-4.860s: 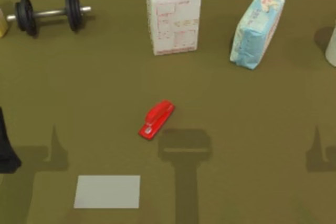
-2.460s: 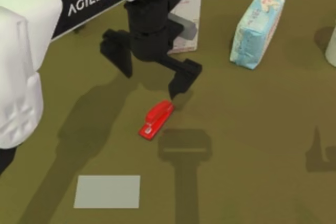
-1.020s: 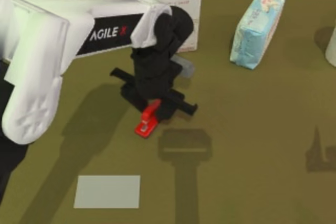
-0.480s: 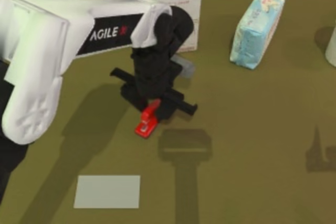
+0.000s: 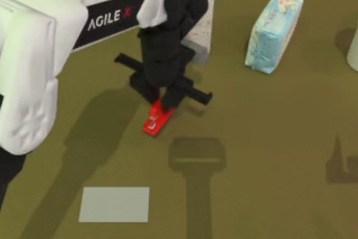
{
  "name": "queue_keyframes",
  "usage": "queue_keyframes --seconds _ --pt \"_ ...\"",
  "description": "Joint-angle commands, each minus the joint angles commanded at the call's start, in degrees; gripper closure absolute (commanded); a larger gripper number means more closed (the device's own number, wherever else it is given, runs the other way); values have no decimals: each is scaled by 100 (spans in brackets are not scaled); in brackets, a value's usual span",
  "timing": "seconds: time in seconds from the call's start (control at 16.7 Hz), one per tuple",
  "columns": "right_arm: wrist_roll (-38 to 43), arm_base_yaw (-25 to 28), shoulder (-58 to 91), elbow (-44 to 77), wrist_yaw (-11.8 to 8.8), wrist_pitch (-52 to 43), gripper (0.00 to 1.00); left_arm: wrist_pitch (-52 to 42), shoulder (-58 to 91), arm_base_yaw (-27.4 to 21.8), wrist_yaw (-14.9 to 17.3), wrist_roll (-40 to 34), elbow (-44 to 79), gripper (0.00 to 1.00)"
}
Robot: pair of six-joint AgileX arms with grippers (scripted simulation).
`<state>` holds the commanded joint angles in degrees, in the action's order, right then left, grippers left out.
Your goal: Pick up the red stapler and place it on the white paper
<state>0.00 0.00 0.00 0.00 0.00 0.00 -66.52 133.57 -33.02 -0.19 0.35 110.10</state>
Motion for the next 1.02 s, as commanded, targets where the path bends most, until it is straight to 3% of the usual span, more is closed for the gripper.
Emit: queue_keyframes --seconds 0.24,0.66,0.84,1.02 --pt "0 0 0 0 0 0 0 -932 -201 35 0 1 698 100" --pt "0 0 0 0 0 0 0 -1051 -264 8 -16 -47 775 100" --pt "0 0 0 0 0 0 0 -1140 -473 -13 -134 -584 563 100" --pt "0 0 0 0 0 0 0 -1256 -858 -26 -310 -1669 154 100"
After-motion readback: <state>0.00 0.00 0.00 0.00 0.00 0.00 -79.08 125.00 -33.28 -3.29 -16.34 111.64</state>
